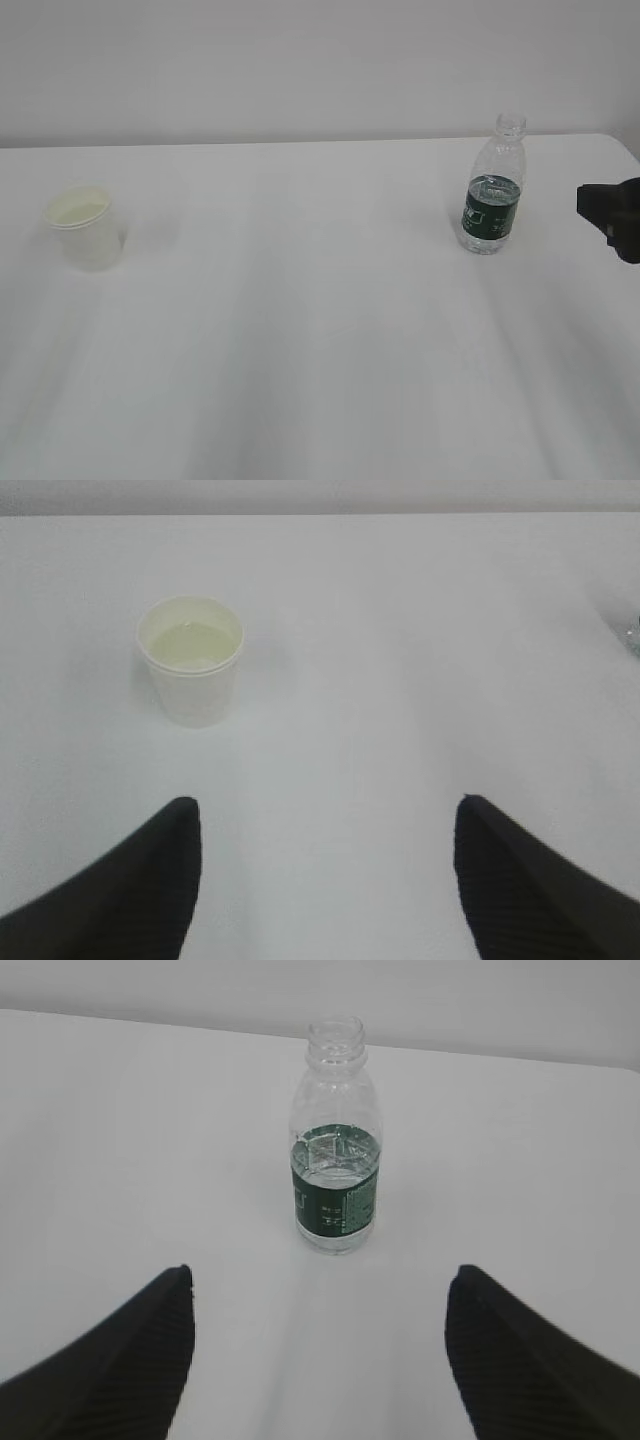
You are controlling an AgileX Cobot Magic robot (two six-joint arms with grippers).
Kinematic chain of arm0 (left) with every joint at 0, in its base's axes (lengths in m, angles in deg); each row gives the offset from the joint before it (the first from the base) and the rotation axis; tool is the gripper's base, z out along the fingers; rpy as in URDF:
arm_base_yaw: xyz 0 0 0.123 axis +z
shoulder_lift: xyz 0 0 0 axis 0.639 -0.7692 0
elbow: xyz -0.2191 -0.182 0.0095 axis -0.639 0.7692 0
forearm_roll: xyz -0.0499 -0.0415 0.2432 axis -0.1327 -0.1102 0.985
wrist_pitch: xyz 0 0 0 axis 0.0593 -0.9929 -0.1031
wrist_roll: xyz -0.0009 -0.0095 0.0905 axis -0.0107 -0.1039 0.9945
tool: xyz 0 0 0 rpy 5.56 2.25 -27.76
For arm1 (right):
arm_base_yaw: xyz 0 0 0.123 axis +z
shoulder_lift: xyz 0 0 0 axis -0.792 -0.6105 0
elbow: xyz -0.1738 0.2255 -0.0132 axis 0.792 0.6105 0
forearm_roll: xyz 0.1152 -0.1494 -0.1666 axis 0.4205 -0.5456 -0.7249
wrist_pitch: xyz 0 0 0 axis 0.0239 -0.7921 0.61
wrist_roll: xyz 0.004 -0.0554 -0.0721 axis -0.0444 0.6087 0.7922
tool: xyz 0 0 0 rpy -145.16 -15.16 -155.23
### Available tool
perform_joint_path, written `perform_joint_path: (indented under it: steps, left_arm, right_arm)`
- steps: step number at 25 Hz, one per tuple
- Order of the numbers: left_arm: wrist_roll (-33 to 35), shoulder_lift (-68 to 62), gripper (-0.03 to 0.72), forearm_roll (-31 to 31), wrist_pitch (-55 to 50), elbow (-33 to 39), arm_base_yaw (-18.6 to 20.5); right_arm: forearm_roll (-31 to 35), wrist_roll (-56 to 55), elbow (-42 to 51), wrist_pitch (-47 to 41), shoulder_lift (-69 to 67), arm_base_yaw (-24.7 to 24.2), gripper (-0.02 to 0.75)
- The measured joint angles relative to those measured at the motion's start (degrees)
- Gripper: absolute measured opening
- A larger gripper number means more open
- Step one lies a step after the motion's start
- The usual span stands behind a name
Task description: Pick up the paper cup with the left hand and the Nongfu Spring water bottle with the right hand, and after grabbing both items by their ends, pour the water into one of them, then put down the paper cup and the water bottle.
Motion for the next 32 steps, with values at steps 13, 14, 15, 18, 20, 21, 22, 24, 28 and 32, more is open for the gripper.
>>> perform_joint_path:
  steps: [13, 14, 15, 18, 20, 21, 22, 24, 28, 32]
  left_arm:
    - [-0.5, 7.0, 0.568, 4.0, -13.9, -4.3, 2.3]
    - [-1.2, 7.6, 0.568, 4.8, -14.7, -4.4, 2.3]
    - [-2.0, 8.1, 0.568, 5.6, -15.4, -4.4, 2.3]
    - [-3.2, 10.3, 0.568, 7.4, -18.6, -4.4, 2.3]
    - [-3.8, 12.1, 0.568, 7.8, -20.4, -4.4, 2.3]
    - [-4.1, 13.1, 0.568, 7.9, -21.2, -4.4, 2.3]
    - [-4.5, 14.0, 0.568, 8.2, -21.9, -4.4, 2.3]
    - [-5.0, 15.9, 0.568, 8.6, -24.1, -4.4, 2.3]
    - [-6.0, 18.5, 0.568, 9.2, -28.2, -4.6, 2.3]
    - [-7.0, 21.0, 0.568, 9.3, -31.1, -4.6, 2.3]
  right_arm:
    - [-0.4, 0.0, 0.1, -12.5, 11.7, 0.0, 0.593]
    - [-0.4, 0.0, 0.1, -13.3, 12.6, 0.0, 0.593]
    - [-0.4, 0.0, 0.1, -14.3, 13.3, 0.0, 0.593]
    - [-0.4, 0.0, 0.1, -16.8, 15.5, 0.0, 0.594]
    - [-0.4, 0.0, 0.1, -18.6, 17.0, 0.0, 0.594]
    - [-0.4, 0.0, 0.1, -19.6, 17.5, 0.0, 0.594]
    - [-0.4, 0.0, 0.1, -20.6, 18.2, 0.0, 0.594]
    - [-0.4, 0.0, 0.1, -22.3, 19.4, 0.0, 0.593]
    - [-0.5, 0.0, 0.1, -26.2, 21.7, 0.0, 0.593]
    - [-0.4, 0.0, 0.1, -30.8, 23.7, 0.0, 0.593]
